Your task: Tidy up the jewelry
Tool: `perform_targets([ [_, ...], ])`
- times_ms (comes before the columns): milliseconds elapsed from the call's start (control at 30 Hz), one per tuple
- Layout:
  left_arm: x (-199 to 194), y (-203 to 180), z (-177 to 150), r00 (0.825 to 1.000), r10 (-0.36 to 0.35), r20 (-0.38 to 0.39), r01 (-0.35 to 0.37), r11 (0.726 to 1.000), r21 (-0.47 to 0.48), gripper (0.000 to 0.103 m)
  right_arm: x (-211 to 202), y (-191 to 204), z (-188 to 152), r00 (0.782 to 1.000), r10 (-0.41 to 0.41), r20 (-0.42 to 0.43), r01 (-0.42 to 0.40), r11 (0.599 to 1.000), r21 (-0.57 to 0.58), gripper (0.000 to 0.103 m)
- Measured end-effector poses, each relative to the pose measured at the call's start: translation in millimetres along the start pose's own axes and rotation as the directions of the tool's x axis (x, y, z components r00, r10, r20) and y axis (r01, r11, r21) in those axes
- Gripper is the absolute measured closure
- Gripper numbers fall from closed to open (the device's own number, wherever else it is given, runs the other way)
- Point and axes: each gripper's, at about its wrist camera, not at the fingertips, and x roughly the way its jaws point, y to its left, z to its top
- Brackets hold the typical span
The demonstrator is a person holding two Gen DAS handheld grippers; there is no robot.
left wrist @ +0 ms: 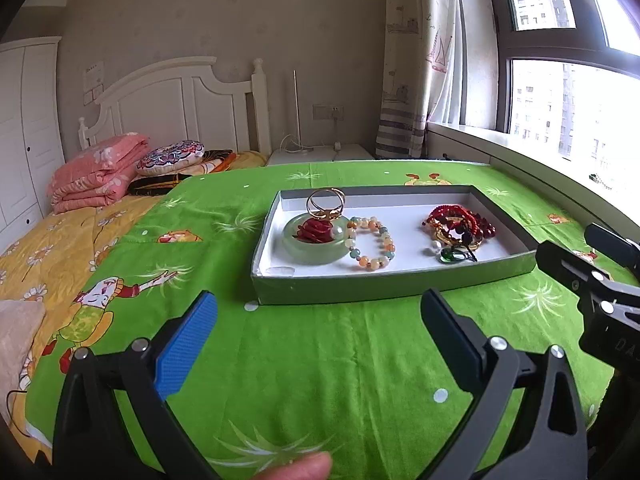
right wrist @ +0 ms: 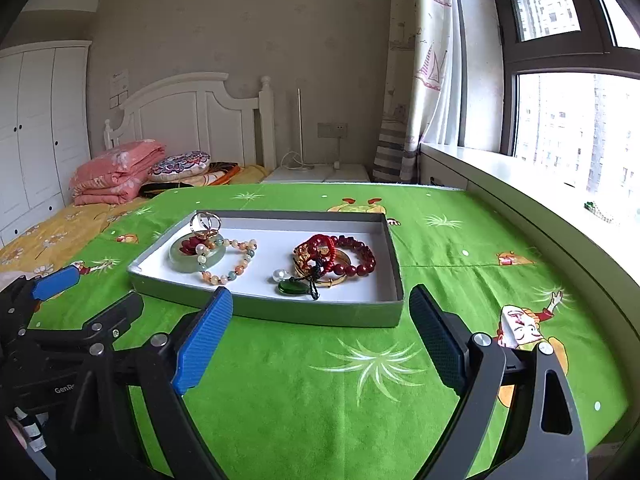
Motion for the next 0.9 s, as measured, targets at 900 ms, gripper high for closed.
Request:
perform_targets([
  [900,-10,1,8,0.999,-0.015,-0.028,0.014,0.999,-0.028,0.005,-4,7,4,0.998,-0.007,-0.065,0.007,1.0,-0.005,0.019],
])
